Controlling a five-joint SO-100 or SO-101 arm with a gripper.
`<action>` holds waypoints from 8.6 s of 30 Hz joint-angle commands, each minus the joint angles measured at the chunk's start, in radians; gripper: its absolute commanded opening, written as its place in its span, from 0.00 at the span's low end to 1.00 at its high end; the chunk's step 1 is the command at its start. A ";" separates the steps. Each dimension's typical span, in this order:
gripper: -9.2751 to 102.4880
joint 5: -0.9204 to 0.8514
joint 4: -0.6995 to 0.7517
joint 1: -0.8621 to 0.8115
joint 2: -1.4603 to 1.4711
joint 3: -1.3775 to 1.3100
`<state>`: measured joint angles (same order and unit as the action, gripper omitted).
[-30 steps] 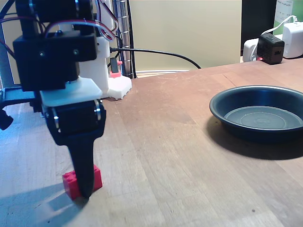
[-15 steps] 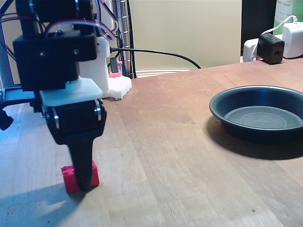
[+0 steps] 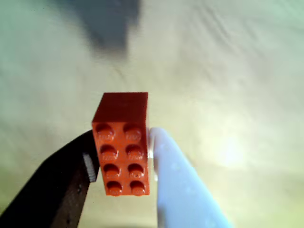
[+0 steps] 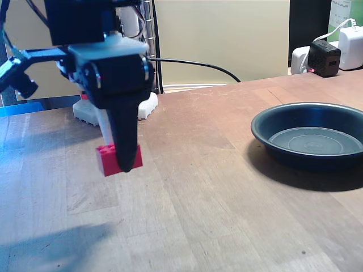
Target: Grasp a lego block and put it in the bin.
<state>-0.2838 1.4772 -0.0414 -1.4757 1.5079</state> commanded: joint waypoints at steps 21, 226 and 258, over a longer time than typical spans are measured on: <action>0.08 0.709 0.126 0.557 -0.245 0.089; 0.08 0.206 -0.776 0.084 -1.249 1.634; 0.08 0.290 -0.788 0.054 -1.262 1.637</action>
<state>0.0322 0.7010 0.0368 -2.7290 3.0971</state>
